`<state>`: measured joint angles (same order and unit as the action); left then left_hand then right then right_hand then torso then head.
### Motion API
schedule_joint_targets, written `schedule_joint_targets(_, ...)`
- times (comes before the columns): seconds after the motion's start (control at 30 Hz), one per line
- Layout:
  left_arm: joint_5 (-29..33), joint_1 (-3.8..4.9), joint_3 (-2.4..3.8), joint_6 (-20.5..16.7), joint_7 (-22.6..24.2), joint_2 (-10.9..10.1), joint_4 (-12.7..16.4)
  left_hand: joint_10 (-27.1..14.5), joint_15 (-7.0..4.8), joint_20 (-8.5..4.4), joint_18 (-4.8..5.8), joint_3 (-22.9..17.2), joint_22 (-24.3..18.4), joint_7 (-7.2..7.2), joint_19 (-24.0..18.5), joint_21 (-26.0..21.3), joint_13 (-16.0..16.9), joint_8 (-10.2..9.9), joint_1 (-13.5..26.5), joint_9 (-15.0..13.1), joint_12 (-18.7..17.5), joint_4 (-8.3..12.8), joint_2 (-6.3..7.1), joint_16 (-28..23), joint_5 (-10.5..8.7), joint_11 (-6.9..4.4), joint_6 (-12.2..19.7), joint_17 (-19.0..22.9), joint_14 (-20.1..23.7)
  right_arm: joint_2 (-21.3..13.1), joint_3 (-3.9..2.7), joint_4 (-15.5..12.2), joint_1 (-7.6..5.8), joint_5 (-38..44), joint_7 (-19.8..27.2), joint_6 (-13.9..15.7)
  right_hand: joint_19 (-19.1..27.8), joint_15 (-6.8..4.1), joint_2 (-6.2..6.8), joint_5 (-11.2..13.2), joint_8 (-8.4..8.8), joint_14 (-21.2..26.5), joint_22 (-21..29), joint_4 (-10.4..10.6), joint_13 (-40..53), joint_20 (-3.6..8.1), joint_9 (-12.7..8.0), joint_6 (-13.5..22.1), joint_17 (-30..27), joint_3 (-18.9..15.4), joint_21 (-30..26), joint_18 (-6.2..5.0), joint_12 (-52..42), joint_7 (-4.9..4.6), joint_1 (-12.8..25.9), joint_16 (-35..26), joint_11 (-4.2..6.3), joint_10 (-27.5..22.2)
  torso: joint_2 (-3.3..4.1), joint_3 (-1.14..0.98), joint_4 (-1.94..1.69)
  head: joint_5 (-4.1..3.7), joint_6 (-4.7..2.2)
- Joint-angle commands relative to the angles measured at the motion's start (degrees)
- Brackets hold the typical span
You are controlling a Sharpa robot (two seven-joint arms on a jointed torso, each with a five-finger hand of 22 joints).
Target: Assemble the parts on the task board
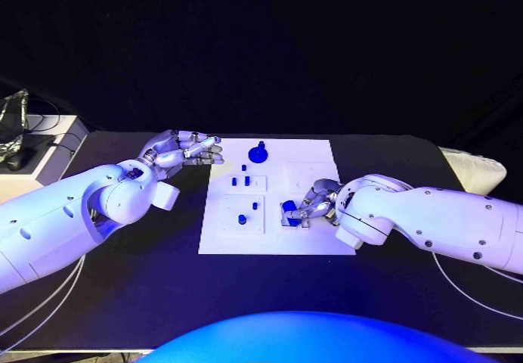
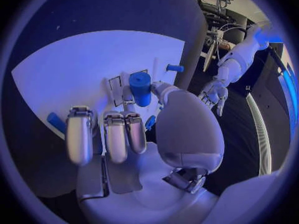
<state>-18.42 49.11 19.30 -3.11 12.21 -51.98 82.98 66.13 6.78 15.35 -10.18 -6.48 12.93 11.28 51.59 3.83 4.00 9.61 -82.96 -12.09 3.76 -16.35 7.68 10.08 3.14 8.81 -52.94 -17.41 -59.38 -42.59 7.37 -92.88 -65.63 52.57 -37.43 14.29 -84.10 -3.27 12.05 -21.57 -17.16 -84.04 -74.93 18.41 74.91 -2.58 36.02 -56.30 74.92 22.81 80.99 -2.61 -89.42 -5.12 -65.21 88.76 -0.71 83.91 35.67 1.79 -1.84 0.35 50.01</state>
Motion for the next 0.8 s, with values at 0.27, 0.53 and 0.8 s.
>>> schedule_joint_targets(0.27, -0.01, 0.01, 0.04, 0.97, -0.26, -0.04, 0.24, -0.6, 0.31, 0.13, -0.26, 0.48, -0.13, 0.5, -0.22, -0.15, -0.09, -0.44, -0.21, 0.11, -0.21, -0.11, -0.07, -0.35, -0.3, 0.04, 0.12, -0.05, -0.15, 0.27, 0.1, 0.45, 0.09, 1.1, -0.21, -0.58, -4.24, 0.12, 0.67, -0.15, 0.51, -5.18, -12.25, -2.0, 14.19, -0.06, 0.41, -0.23, 11.48, 1.36, -0.28, 0.89, 0.58, -0.23, 4.11, 0.12, -0.14, 5.35, 0.0, -0.03, 0.03, 0.15, -0.01)
schedule_joint_targets(0.53, -0.01, 0.01, 0.04, 1.01, -0.53, -0.07, 0.26, -0.97, 0.41, 0.18, -0.27, 0.81, -0.32, 0.69, -0.3, -0.13, -0.11, -0.59, -0.01, 0.25, -0.22, -0.19, -0.2, -0.53, -0.3, 0.2, 0.24, -0.05, -0.09, 0.26, 0.1, 0.13, 0.1, 2.0, 0.77, -0.28, -4.18, 0.03, 0.64, 0.45, 0.73, -5.15, -12.25, -1.68, 13.85, 0.04, 0.9, 0.08, 11.37, -4.81, -0.6, 0.84, 1.07, -0.03, 9.37, 0.06, 0.01, 5.05, 0.05, -0.05, 0.04, 0.17, -0.01)
schedule_joint_targets(0.8, 0.0, 0.01, 0.04, 1.08, -0.73, -0.08, 0.25, -1.34, 0.49, 0.2, -0.28, 1.06, -0.45, 0.76, -0.31, -0.11, -0.13, -0.67, 0.14, 0.34, -0.24, -0.22, -0.35, -0.67, -0.31, 0.3, 0.28, -0.05, -0.02, -0.31, 0.1, -0.66, 0.14, 2.68, 2.04, 0.35, -4.23, 0.06, -4.06, 8.21, 0.9, -5.2, -12.4, -1.56, 13.76, -0.03, 1.53, 0.2, 11.58, -18.89, -0.65, 0.85, 1.28, -0.07, 10.26, 0.08, 0.02, 4.95, 0.03, -0.05, 0.02, 0.17, -0.01)
